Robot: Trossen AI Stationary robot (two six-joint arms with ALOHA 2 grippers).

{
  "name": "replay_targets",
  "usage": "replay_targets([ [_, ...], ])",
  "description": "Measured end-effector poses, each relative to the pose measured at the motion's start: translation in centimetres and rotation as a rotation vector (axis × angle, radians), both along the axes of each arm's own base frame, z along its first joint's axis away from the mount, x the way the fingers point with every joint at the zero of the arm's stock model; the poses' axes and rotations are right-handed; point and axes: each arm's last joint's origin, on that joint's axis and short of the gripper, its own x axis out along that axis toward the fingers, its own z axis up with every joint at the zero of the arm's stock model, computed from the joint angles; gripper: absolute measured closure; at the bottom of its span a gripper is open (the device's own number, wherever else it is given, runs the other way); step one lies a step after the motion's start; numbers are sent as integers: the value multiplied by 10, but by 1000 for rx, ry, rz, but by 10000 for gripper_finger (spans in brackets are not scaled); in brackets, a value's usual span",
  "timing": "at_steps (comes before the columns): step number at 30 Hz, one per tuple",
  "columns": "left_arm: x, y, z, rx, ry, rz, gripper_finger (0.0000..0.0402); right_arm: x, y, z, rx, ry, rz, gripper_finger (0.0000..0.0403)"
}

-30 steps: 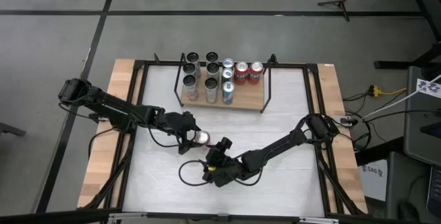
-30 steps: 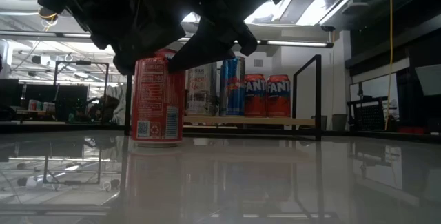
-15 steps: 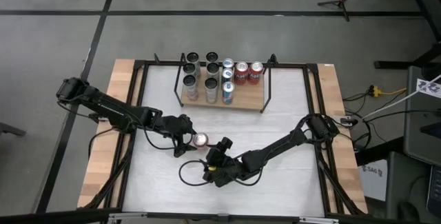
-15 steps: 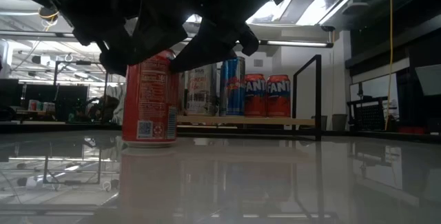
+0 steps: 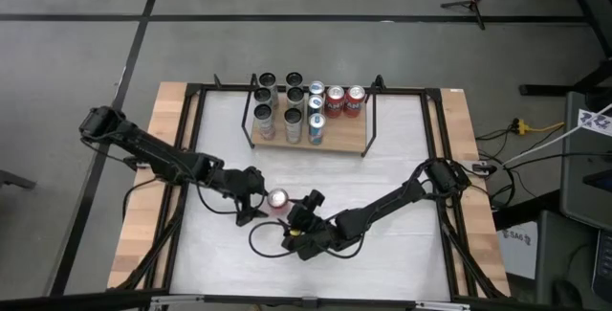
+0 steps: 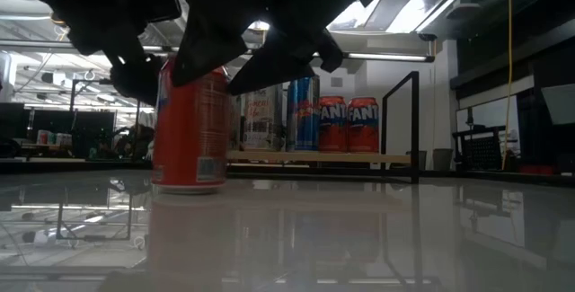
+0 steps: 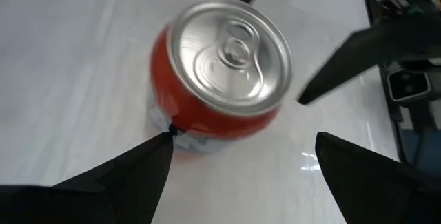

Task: Place canned beverage on shelf
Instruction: Put the red soda can on the shelf

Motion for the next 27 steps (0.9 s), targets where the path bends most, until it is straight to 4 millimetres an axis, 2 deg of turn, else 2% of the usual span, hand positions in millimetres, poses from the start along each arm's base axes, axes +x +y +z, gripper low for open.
replay_targets([
  [15,-5,-16,1,-27,-1,-43,52,1,-3,1,-33,-23,-40,100],
  [22,-6,-17,0,-22,6,-47,52,-1,-2,2,-40,-9,-33,100],
  [27,-11,-14,-6,11,81,-42,52,-7,-3,9,-25,47,0,100],
])
